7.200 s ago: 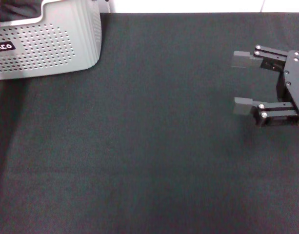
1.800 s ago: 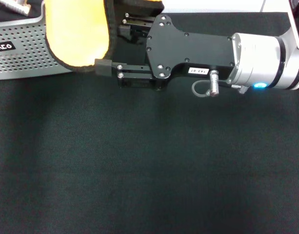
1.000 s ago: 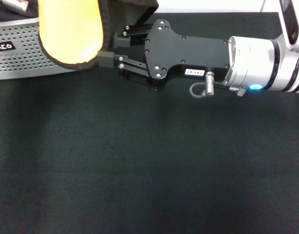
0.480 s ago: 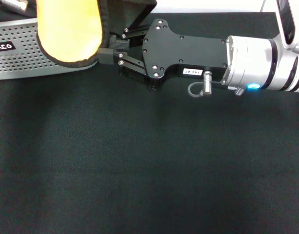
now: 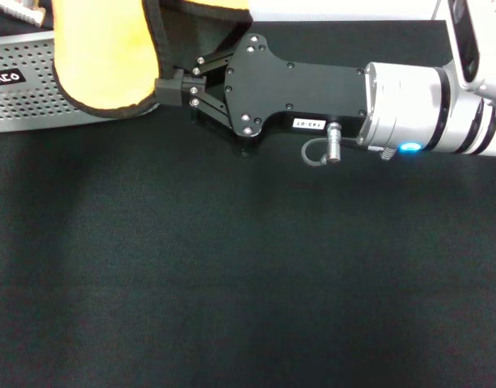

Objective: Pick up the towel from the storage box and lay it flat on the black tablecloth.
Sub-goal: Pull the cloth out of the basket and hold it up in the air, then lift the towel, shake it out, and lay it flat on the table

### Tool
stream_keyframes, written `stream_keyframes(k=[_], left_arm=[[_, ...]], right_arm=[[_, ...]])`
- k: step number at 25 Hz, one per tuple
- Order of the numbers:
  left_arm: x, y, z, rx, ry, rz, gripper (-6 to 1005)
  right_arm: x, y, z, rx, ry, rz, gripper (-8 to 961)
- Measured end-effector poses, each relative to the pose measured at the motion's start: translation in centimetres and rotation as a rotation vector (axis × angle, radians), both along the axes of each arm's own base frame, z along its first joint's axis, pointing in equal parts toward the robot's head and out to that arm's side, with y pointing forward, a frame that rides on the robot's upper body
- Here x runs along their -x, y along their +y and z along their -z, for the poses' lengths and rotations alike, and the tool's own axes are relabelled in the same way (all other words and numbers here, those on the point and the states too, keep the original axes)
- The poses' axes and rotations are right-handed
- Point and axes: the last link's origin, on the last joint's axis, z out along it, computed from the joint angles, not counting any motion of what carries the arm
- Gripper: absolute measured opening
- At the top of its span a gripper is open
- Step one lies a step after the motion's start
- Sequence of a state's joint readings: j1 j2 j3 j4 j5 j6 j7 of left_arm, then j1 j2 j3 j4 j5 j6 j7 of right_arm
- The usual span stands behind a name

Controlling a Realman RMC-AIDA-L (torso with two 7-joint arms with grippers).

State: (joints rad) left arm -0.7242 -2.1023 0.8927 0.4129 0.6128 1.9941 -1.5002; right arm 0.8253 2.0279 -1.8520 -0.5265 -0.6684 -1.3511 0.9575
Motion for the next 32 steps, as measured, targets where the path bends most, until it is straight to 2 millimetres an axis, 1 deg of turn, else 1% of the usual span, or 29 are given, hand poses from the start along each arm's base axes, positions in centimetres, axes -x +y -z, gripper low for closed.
stream_keyframes(k=[4, 6, 7, 10, 14, 18, 19, 22, 25, 28, 32], left_arm=[[0.1, 0.0, 0.0, 0.001, -0.003, -0.006, 79], [0.8, -0.2, -0.1, -0.006, -0.013, -0.027, 80], [0.8, -0.2, -0.1, -0.006, -0.013, -0.027, 80], [2.8, -0.8, -0.2, -0.005, -0.032, -0.094, 81], [6.1, -2.1, -0.4, -0.007, -0.076, -0.212, 82], [9.1, -3.6, 0.1, 0.005, -0.117, -0.33, 84], [9.5, -3.8, 0.3, 0.012, -0.123, -0.351, 84], [11.0, -4.7, 1.0, 0.035, -0.142, -0.418, 85], [11.6, -5.2, 1.4, 0.056, -0.15, -0.437, 86], [11.9, -5.6, 2.3, 0.101, -0.153, -0.449, 86], [12.2, -5.8, 2.8, 0.136, -0.164, -0.466, 88]], right_arm=[[-0.1, 0.0, 0.3, -0.004, -0.014, -0.003, 48], [0.0, 0.0, 0.3, -0.008, -0.021, -0.006, 38], [0.2, 0.1, 0.3, -0.009, -0.021, -0.007, 33], [0.4, 0.5, -0.1, -0.012, -0.027, 0.0, 19], [0.7, 1.5, -2.0, -0.039, -0.049, 0.011, 9], [0.9, 2.1, -4.7, -0.116, -0.112, 0.015, 10], [0.8, 2.1, -5.0, -0.131, -0.129, 0.02, 10], [0.8, 2.2, -6.9, -0.236, -0.199, 0.043, 11], [1.0, 2.3, -7.7, -0.264, -0.219, 0.047, 11], [1.3, 2.9, -8.6, -0.299, -0.225, 0.057, 12], [1.2, 3.8, -9.9, -0.356, -0.223, 0.084, 13]])
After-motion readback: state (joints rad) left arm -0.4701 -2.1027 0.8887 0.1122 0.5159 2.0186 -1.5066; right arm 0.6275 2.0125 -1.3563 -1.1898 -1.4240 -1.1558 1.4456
